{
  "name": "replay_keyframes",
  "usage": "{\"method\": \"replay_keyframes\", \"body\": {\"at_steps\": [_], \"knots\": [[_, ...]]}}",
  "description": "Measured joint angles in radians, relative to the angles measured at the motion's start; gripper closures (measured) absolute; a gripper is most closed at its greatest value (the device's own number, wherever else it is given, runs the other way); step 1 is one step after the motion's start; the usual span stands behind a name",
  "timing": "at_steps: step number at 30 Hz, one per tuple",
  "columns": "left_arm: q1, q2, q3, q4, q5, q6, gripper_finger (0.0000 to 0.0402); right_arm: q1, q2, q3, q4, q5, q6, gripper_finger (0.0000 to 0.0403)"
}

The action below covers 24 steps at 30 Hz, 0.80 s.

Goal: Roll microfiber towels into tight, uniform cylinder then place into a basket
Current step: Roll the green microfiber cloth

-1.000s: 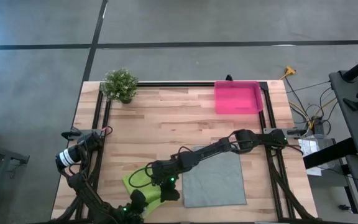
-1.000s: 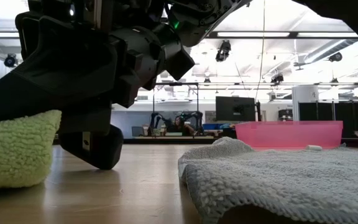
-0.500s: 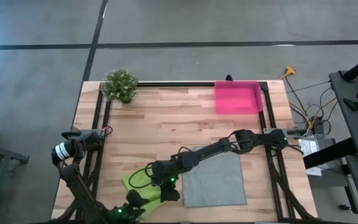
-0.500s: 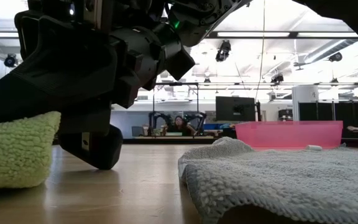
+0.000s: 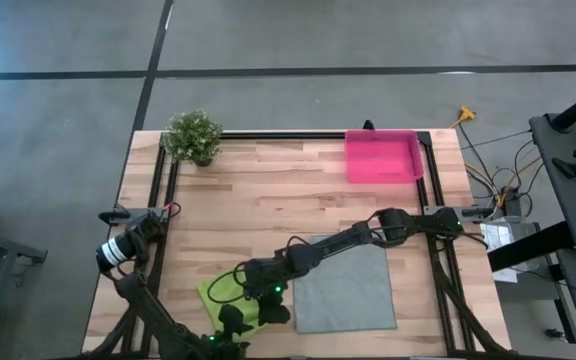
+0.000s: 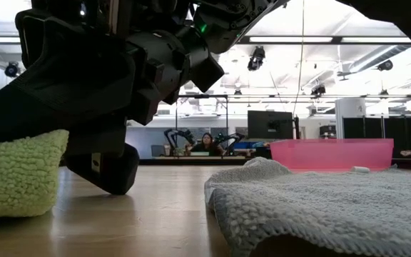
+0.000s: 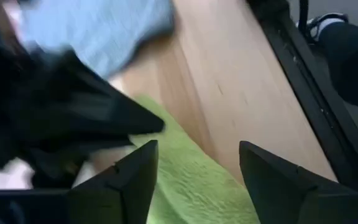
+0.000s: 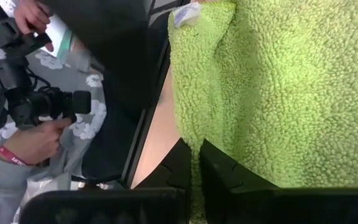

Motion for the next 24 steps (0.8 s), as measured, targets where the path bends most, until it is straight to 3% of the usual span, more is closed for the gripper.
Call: {"method": "replay_keyframes", "body": {"at_steps": [5,13,24], "knots": [[0.011,0.034,0.000,0.005,0.059,-0.144,0.0220,0.000,0.000,-0.001,0.001,0.004,-0.022,0.0390],[0.014,0.079,0.005,0.008,0.104,-0.246,0.0259,0.001,0.001,-0.001,0.003,0.011,-0.051,0.0390],[-0.002,0.080,-0.020,0.027,0.100,-0.385,0.0263,0.001,-0.010,-0.005,-0.006,0.011,-0.133,0.0390]]}}
